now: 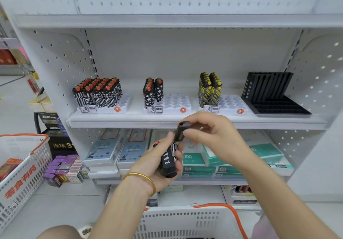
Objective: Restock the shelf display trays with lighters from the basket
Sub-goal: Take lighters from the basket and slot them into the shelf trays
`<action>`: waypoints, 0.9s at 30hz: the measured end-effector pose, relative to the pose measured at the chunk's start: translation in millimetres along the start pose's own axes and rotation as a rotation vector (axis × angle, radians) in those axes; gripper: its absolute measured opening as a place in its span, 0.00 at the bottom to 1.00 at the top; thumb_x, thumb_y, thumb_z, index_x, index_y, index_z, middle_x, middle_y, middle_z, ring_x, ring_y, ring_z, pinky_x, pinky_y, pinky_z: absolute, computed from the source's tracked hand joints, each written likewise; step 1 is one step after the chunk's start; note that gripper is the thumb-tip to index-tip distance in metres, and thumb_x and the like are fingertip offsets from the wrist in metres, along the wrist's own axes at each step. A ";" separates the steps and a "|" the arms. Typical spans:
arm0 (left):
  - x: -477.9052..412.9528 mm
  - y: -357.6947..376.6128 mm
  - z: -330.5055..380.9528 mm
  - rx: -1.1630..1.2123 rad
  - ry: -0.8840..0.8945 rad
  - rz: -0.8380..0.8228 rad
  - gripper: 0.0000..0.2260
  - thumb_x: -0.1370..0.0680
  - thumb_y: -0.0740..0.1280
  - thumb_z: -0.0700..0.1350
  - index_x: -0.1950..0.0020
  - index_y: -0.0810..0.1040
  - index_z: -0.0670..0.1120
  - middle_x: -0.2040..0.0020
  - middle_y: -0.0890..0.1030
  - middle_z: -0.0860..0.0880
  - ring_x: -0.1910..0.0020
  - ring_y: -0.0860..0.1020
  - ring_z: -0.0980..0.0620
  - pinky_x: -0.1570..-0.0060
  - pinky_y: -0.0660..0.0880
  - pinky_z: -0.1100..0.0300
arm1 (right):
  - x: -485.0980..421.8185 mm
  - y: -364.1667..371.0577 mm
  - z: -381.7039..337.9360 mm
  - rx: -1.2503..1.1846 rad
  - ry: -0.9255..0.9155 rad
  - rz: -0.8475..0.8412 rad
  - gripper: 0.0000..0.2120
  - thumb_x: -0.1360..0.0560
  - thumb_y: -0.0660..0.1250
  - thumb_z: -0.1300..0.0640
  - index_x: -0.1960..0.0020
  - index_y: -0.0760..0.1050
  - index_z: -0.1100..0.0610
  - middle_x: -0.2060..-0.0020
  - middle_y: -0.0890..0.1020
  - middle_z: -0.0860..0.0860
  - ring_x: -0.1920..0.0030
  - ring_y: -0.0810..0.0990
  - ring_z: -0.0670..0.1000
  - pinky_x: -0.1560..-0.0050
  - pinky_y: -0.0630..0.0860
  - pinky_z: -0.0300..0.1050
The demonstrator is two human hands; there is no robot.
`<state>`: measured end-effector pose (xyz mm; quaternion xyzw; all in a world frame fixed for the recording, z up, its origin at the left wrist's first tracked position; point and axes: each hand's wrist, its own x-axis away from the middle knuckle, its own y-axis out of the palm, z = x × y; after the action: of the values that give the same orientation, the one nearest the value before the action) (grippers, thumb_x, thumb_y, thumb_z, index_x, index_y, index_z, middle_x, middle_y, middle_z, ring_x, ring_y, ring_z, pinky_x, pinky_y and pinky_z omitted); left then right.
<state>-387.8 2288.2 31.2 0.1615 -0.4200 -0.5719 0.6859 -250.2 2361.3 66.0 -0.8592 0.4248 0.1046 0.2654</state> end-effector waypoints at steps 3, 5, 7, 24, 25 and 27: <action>-5.8 17.5 -16.6 -0.076 -0.032 -0.017 0.13 0.36 0.72 0.43 0.53 0.77 0.45 0.66 0.79 0.46 0.76 0.74 0.55 0.79 0.70 0.67 | 15.5 -17.0 2.4 -0.076 0.051 0.083 0.11 0.27 0.68 0.67 0.56 0.78 0.51 0.68 0.81 0.44 0.66 0.78 0.45 0.64 0.76 0.39; -11.2 31.2 -28.0 -0.118 -0.061 -0.038 0.13 0.36 0.72 0.43 0.53 0.77 0.44 0.66 0.79 0.46 0.77 0.74 0.54 0.80 0.69 0.67 | 26.1 -30.7 2.1 -0.070 0.066 0.108 0.11 0.27 0.67 0.68 0.53 0.78 0.52 0.69 0.79 0.45 0.68 0.77 0.45 0.66 0.76 0.39; -16.5 46.7 -38.5 -0.155 -0.107 -0.071 0.14 0.35 0.72 0.43 0.51 0.77 0.44 0.66 0.79 0.46 0.77 0.74 0.55 0.80 0.69 0.68 | 35.7 -47.9 2.8 -0.044 0.086 0.131 0.10 0.27 0.67 0.68 0.50 0.79 0.56 0.68 0.78 0.47 0.69 0.76 0.45 0.68 0.76 0.40; -72.7 123.5 -93.1 -0.196 -0.221 -0.063 0.17 0.37 0.71 0.36 0.50 0.77 0.36 0.60 0.82 0.38 0.69 0.79 0.47 0.74 0.76 0.60 | -10.1 -191.2 34.8 0.199 0.124 0.644 0.15 0.26 0.65 0.68 0.40 0.72 0.60 0.66 0.77 0.54 0.73 0.78 0.51 0.70 0.80 0.45; -75.9 123.9 -93.8 -0.206 -0.213 -0.061 0.16 0.37 0.71 0.36 0.50 0.77 0.37 0.59 0.82 0.38 0.68 0.80 0.46 0.74 0.77 0.59 | -14.9 -192.2 38.9 0.202 0.130 0.622 0.15 0.26 0.64 0.68 0.41 0.72 0.60 0.66 0.77 0.54 0.73 0.78 0.52 0.70 0.80 0.46; -80.6 124.8 -94.3 -0.220 -0.206 -0.068 0.15 0.38 0.70 0.36 0.52 0.77 0.38 0.60 0.83 0.38 0.69 0.80 0.46 0.73 0.77 0.58 | -20.5 -193.0 45.2 0.218 0.135 0.599 0.13 0.26 0.64 0.68 0.42 0.71 0.60 0.66 0.76 0.55 0.75 0.78 0.50 0.71 0.80 0.46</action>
<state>-234.6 2374.7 31.2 0.0400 -0.4172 -0.6509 0.6330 -109.2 2495.9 107.3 -0.6675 0.6841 0.0747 0.2844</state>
